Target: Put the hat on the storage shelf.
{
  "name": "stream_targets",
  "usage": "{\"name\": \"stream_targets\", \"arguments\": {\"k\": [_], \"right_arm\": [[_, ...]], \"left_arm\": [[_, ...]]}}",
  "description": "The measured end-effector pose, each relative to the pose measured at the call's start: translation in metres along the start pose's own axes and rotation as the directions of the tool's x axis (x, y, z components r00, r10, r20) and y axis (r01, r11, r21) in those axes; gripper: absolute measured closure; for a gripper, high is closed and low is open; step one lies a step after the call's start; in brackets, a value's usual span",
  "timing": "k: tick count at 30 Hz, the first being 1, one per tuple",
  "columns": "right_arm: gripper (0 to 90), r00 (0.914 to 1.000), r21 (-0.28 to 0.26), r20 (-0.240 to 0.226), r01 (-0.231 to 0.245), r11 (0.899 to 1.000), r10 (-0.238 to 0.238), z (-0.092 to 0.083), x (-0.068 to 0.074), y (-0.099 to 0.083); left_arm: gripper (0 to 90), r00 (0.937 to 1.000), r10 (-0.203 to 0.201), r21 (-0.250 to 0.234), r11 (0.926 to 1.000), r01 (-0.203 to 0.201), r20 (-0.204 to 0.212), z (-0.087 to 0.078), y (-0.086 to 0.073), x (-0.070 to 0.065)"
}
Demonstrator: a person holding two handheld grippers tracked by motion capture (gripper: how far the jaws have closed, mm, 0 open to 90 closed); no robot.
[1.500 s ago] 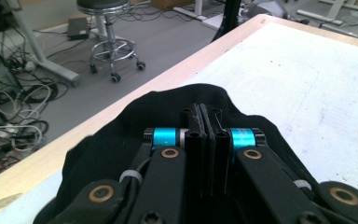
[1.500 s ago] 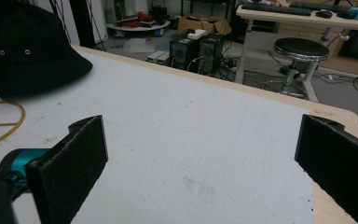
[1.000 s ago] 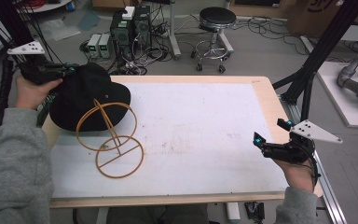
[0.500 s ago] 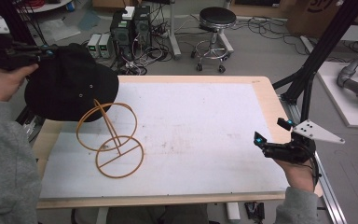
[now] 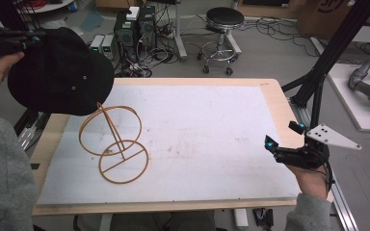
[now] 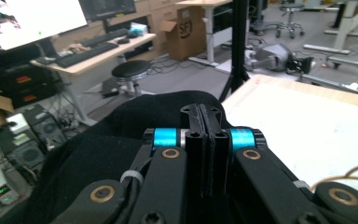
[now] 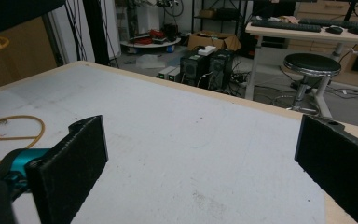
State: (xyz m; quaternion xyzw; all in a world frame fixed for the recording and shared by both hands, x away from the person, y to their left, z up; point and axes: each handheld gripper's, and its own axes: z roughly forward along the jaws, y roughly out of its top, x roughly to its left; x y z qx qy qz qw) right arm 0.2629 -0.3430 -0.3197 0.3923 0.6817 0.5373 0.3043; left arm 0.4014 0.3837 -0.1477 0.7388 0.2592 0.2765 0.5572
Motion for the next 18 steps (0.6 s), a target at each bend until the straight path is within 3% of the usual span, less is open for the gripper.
{"name": "stream_targets", "arguments": {"k": [11, 18], "right_arm": [[2.0, 0.9990, -0.018, -0.044, -0.004, 1.000, 0.004, -0.001, 0.002, 0.002], [2.0, 0.9986, -0.022, -0.053, -0.001, 1.000, 0.000, -0.001, 0.002, 0.002]], "left_arm": [[88.5, 0.9989, 0.002, -0.069, 0.9976, 0.002, 0.048, -0.019, 0.020, -0.010], [88.5, 0.9975, 0.032, -0.100, 0.9946, -0.026, 0.063, -0.027, 0.040, -0.025]]}}
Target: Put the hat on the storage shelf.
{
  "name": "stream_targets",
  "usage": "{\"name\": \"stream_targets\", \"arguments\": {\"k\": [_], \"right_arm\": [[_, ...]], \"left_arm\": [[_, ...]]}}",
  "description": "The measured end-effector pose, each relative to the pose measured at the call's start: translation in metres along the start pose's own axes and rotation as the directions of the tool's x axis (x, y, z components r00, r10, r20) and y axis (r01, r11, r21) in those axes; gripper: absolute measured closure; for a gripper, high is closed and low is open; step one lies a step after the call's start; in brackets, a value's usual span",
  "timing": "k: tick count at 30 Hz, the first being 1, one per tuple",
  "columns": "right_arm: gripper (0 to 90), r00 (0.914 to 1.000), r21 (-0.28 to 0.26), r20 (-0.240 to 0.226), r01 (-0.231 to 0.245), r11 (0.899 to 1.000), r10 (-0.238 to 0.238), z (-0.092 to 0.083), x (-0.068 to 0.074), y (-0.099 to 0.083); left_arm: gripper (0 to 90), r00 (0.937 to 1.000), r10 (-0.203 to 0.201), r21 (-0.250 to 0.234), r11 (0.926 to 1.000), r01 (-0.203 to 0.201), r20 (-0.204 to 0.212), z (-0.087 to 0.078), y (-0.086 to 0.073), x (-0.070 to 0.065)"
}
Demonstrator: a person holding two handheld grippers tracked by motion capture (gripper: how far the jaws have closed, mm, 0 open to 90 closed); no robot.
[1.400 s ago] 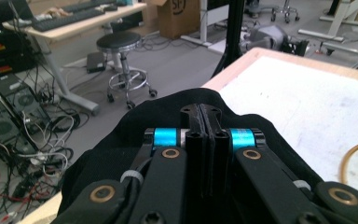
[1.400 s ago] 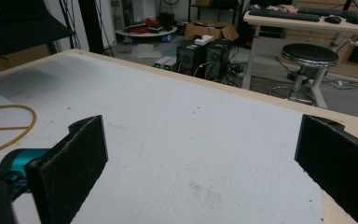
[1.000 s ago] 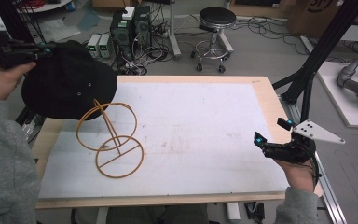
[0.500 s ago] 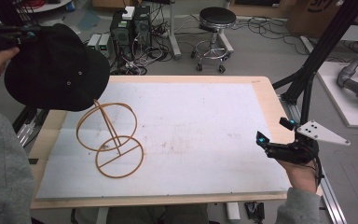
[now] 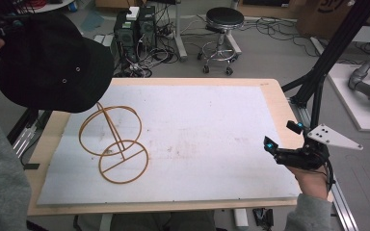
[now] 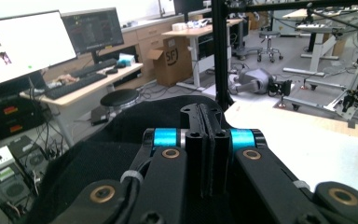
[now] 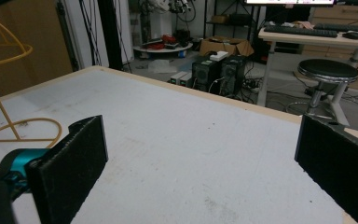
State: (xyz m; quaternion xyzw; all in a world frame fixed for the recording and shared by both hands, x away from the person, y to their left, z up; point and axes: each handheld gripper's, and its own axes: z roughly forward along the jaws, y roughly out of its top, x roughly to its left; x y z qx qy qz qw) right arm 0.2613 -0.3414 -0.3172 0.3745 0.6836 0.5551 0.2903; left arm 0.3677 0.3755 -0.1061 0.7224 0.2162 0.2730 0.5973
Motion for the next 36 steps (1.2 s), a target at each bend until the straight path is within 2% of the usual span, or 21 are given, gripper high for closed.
{"name": "stream_targets", "arguments": {"k": [4, 7, 8, 11, 17, 26, 29, 36], "right_arm": [[2.0, 1.0000, 0.002, 0.002, -0.009, 1.000, 0.009, 0.000, -0.001, 0.000], [2.0, 1.0000, -0.001, -0.002, -0.007, 1.000, 0.007, -0.001, -0.001, 0.000], [2.0, 1.0000, -0.003, -0.002, -0.005, 1.000, 0.005, -0.001, -0.001, 0.000], [2.0, 0.9999, -0.004, -0.007, -0.011, 1.000, 0.011, -0.002, -0.001, 0.000], [2.0, 0.9999, -0.005, -0.011, -0.010, 1.000, 0.010, -0.002, -0.001, 0.000], [2.0, 0.9998, -0.015, -0.018, -0.012, 1.000, 0.011, -0.004, -0.001, 0.001], [2.0, 0.9998, -0.016, -0.020, -0.010, 1.000, 0.009, -0.003, 0.000, 0.001], [2.0, 0.9995, -0.018, -0.030, -0.004, 1.000, 0.004, -0.002, 0.001, 0.002]], "left_arm": [[88.5, 0.9996, 0.015, -0.004, 0.9999, -0.015, 0.023, 0.001, 0.011, -0.010], [88.5, 0.9980, 0.035, -0.004, 0.9994, -0.035, 0.052, 0.003, 0.017, -0.018], [88.5, 0.9972, 0.031, -0.010, 0.9995, -0.030, 0.069, 0.005, 0.018, -0.021], [88.5, 0.9933, 0.035, -0.021, 0.9992, -0.033, 0.110, 0.009, 0.023, -0.031], [88.5, 0.9834, 0.056, 0.003, 0.9984, -0.057, 0.173, 0.022, 0.024, -0.048], [88.4, 0.9686, 0.073, 0.042, 0.9955, -0.085, 0.238, 0.047, 0.009, -0.073], [88.4, 0.9625, 0.063, 0.046, 0.9959, -0.078, 0.264, 0.054, 0.001, -0.080], [88.4, 0.9543, 0.035, 0.073, 0.9956, -0.059, 0.297, 0.067, -0.023, -0.091]]}}
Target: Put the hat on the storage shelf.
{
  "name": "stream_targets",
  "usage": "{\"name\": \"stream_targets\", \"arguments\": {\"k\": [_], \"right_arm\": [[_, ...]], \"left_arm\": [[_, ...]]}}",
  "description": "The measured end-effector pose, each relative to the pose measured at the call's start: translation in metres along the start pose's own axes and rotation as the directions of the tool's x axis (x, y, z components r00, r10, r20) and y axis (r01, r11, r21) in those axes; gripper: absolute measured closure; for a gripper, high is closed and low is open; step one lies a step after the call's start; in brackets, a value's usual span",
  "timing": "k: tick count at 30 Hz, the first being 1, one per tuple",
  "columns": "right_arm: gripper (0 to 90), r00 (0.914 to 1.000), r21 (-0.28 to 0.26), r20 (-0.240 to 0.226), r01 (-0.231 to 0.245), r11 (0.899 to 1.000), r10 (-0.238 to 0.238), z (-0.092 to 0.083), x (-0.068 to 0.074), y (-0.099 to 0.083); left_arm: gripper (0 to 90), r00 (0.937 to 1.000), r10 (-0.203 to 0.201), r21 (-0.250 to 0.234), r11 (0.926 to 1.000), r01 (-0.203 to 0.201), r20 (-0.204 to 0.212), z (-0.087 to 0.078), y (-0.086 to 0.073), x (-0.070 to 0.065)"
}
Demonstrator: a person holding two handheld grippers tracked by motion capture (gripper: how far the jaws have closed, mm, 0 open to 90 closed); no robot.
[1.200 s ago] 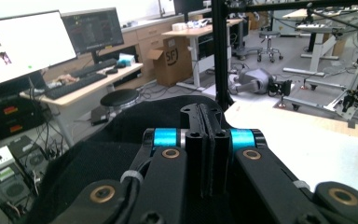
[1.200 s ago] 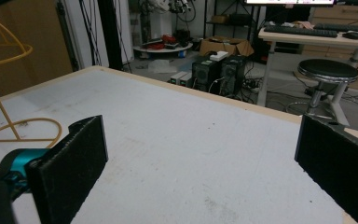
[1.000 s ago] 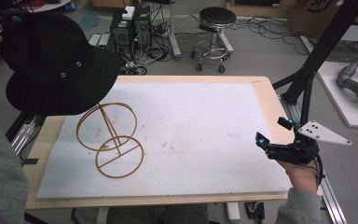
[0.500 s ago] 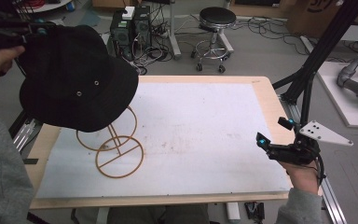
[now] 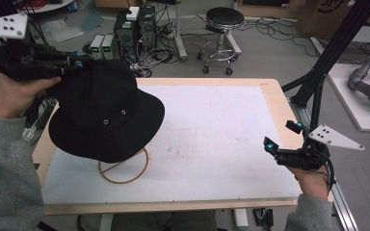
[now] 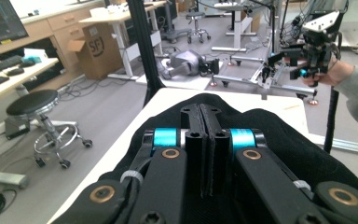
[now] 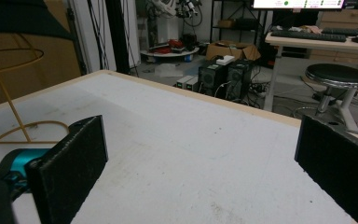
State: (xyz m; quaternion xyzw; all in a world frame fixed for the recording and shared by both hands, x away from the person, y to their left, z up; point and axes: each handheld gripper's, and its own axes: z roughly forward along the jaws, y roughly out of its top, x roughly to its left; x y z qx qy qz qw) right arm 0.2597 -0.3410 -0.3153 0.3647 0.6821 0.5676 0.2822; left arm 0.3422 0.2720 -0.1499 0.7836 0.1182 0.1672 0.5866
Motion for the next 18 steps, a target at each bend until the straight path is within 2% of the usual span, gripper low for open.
{"name": "stream_targets", "arguments": {"k": [9, 18], "right_arm": [[2.0, 1.0000, -0.010, -0.003, 0.001, 1.000, -0.001, -0.001, 0.000, 0.001], [2.0, 0.9999, 0.006, -0.013, 0.004, 1.000, -0.004, 0.003, 0.002, 0.000]], "left_arm": [[88.3, 0.9995, -0.031, 0.056, 0.9980, 0.031, 0.004, 0.015, -0.028, -0.007], [88.1, 0.9984, -0.054, 0.099, 0.9937, 0.053, 0.012, 0.021, -0.054, -0.014]]}}
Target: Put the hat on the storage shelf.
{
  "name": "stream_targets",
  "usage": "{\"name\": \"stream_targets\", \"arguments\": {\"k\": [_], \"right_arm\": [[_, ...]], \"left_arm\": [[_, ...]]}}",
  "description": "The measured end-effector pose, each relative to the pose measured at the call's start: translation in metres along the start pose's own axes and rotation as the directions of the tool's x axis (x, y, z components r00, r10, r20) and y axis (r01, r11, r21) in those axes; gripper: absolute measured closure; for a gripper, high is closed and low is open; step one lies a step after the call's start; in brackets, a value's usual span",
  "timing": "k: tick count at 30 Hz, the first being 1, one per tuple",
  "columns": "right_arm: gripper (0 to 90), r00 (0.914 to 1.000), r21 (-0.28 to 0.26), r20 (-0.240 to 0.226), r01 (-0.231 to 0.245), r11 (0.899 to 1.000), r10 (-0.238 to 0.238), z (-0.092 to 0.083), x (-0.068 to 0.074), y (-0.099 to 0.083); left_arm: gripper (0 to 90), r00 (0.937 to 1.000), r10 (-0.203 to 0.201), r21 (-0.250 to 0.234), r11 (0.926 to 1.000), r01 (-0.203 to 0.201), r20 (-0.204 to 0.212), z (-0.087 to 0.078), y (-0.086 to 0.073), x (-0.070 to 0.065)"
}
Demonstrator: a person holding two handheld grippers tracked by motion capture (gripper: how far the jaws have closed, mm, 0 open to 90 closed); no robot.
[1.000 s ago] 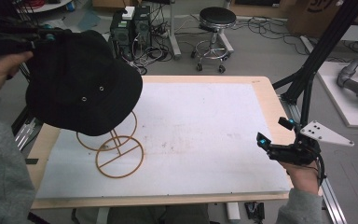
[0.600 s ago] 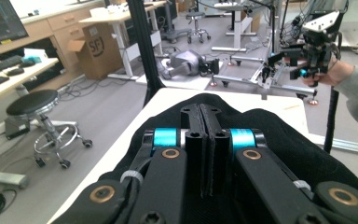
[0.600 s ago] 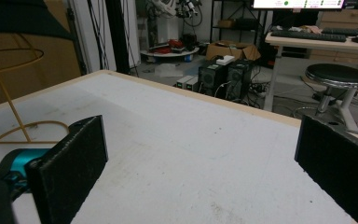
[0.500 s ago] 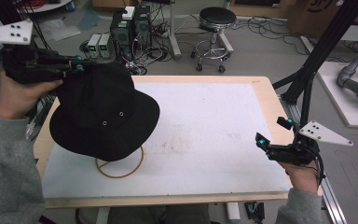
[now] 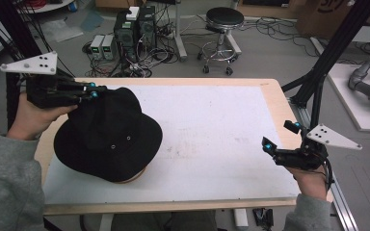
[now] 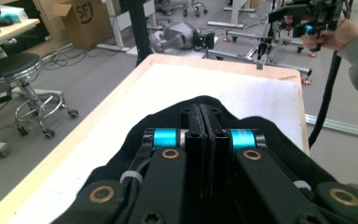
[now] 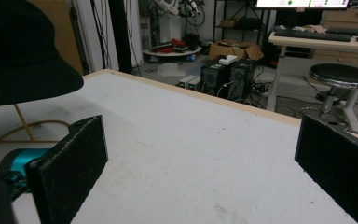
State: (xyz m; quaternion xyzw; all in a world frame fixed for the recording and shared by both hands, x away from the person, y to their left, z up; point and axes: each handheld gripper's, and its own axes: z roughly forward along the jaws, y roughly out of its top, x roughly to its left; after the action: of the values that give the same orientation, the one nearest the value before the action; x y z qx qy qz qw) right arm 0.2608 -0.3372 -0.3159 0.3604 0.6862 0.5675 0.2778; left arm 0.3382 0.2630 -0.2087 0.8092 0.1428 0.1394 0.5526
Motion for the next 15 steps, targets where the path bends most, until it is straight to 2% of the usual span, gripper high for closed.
{"name": "stream_targets", "arguments": {"k": [5, 7, 9, 10, 13, 14, 15], "right_arm": [[2.0, 1.0000, 0.007, -0.006, 0.002, 1.000, -0.002, 0.002, 0.002, 0.000], [2.0, 1.0000, 0.003, -0.007, 0.002, 1.000, -0.002, 0.002, 0.003, 0.001], [2.0, 1.0000, 0.004, -0.008, 0.001, 1.000, -0.001, 0.003, 0.003, 0.001], [2.0, 1.0000, 0.007, -0.010, 0.001, 1.000, -0.001, 0.003, 0.004, 0.001], [2.0, 0.9999, 0.005, -0.010, 0.003, 1.000, -0.003, 0.003, 0.004, 0.001], [2.0, 0.9999, 0.005, -0.010, 0.003, 1.000, -0.003, 0.003, 0.004, 0.001], [2.0, 1.0000, 0.003, -0.009, 0.001, 1.000, -0.001, 0.003, 0.004, 0.001]], "left_arm": [[87.9, 0.9998, -0.017, -0.022, 0.9996, 0.017, 0.011, 0.000, -0.009, -0.003], [87.0, 0.9999, -0.015, -0.019, 0.9997, 0.015, -0.003, 0.001, -0.011, -0.004], [83.0, 0.9996, -0.027, -0.038, 0.9989, 0.027, -0.005, 0.000, -0.012, -0.004], [71.8, 0.9993, -0.038, -0.054, 0.9978, 0.038, -0.004, -0.002, -0.012, -0.004], [55.0, 0.9980, -0.056, -0.078, 0.9955, 0.053, -0.031, -0.007, -0.010, -0.003], [55.0, 0.9970, -0.066, -0.081, 0.9947, 0.062, -0.040, -0.008, -0.010, -0.003], [46.5, 0.9961, -0.073, -0.084, 0.9941, 0.068, -0.050, -0.010, -0.010, -0.003]]}}
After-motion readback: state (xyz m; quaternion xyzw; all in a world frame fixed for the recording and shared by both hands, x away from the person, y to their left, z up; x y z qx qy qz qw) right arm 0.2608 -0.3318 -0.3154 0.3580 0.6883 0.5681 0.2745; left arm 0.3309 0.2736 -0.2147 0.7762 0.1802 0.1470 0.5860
